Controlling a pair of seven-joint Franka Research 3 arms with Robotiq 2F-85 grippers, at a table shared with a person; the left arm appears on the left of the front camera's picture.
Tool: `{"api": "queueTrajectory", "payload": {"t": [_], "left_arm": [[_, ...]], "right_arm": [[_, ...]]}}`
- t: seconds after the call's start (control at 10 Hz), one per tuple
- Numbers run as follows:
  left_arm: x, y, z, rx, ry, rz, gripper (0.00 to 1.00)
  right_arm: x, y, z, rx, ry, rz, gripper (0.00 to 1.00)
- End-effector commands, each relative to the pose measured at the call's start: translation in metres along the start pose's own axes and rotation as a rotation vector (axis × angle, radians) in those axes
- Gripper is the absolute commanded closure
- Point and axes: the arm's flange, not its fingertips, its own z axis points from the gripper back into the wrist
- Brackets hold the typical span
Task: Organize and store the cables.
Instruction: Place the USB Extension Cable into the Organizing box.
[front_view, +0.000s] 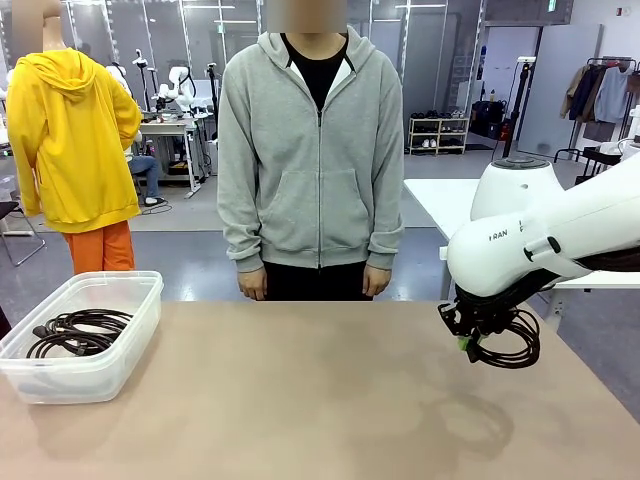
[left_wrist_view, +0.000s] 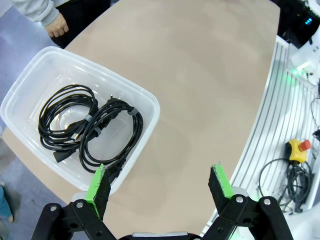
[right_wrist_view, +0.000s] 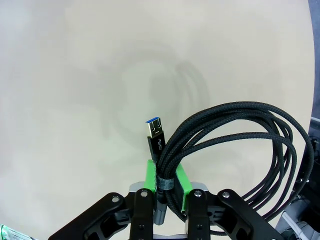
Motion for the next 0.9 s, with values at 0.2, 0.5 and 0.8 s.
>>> {"api": "queueTrajectory", "payload": {"t": [0.2,0.5,0.8], "left_arm": [[0.0,-0.002,0.001,0.002,0.002,0.001,0.0],[0.0,-0.002,0.001,0.002,0.002,0.001,0.0],[0.0,-0.002,0.001,0.002,0.002,0.001,0.0]], "right_arm": [[0.062,0.152,0.016,0.011,0.059,0.177,0.82],[0.076,0.296,0.013,0.056,0.126,0.346,0.82],[0.061,0.371,-0.012,0.058,0.114,0.332,0.82]]}}
